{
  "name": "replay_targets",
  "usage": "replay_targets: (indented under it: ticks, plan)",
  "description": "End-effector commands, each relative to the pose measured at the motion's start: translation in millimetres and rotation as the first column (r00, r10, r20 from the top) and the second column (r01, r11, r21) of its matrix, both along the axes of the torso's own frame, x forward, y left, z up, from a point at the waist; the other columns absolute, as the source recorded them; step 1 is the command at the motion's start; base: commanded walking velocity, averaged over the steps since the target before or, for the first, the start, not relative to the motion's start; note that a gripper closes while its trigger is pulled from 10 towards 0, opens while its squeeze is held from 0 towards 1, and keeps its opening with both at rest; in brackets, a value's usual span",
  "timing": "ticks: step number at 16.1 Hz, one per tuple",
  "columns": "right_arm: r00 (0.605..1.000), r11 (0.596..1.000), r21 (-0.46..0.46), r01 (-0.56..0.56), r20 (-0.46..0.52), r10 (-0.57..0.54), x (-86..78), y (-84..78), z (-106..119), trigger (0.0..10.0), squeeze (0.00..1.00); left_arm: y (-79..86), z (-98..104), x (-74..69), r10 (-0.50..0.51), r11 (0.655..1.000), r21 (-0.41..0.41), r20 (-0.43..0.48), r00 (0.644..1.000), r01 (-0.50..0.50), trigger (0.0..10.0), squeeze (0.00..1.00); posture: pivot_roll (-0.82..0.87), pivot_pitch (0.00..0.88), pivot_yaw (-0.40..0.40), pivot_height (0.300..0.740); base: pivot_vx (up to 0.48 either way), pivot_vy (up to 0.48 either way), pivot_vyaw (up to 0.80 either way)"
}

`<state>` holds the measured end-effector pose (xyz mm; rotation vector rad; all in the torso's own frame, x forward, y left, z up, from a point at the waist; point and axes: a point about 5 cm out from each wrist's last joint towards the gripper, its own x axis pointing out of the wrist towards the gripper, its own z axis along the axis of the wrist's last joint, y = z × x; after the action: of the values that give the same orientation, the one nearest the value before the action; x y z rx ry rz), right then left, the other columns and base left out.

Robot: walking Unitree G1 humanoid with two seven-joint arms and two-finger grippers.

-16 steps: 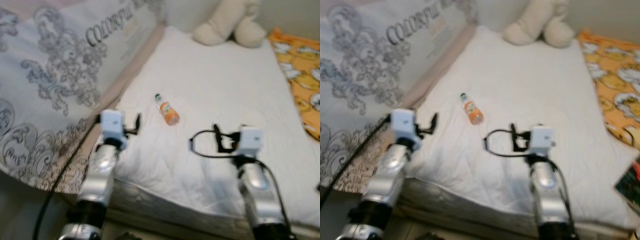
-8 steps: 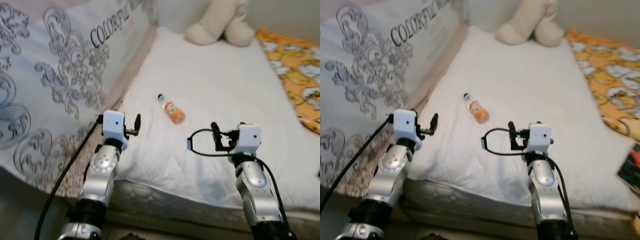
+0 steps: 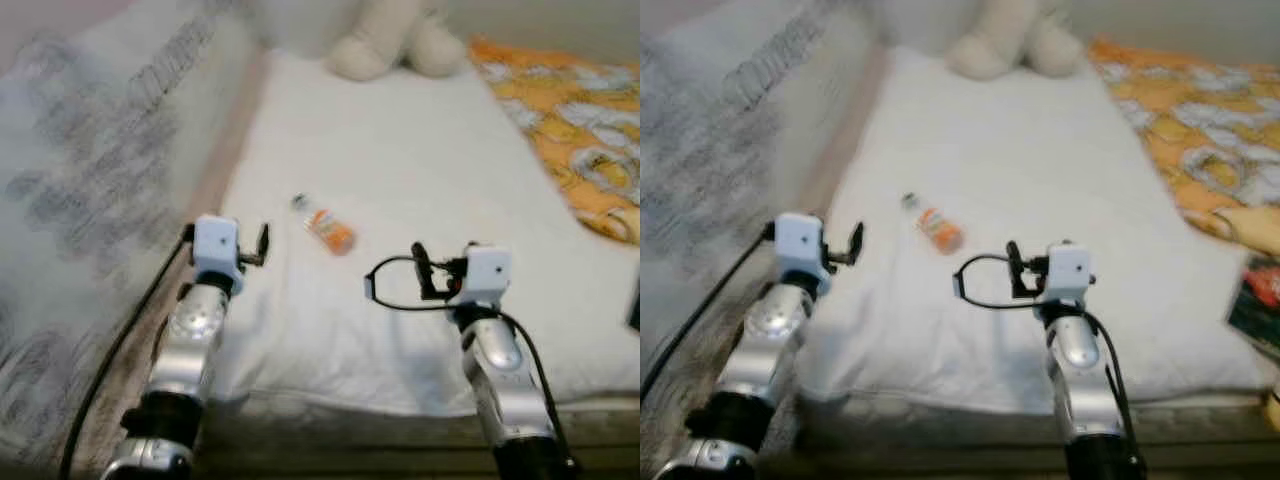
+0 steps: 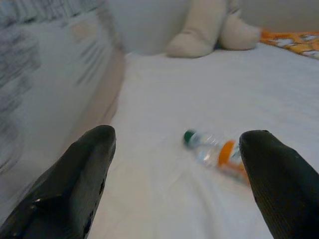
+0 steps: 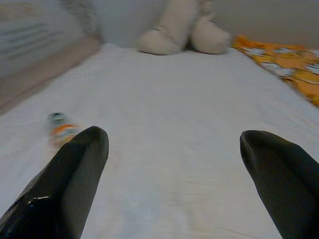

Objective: Clean up the room

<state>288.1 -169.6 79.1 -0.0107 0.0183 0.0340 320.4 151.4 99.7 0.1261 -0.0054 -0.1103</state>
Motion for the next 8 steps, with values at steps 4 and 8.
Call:
replay_targets:
  ticks: [4,8]
  plan:
    - [1.000,1.000,-0.017,0.027,0.000,-0.027,0.0,-10.5,0.2,10.0,0.00,-15.8,0.0,0.6,-0.020,1.000,-0.019,0.000,1.000,0.020,10.0,0.00,0.00,0.000,0.002,0.740,0.000,0.000,0.00]
    - [1.000,1.000,-0.015,0.025,-0.007,-0.025,-1.0,-10.2,-1.8,10.0,0.00,-11.7,0.6,1.7,0.002,0.999,-0.039,-0.006,1.000,-0.002,10.0,0.00,0.00,0.000,0.002,0.740,0.120,0.000,0.00]
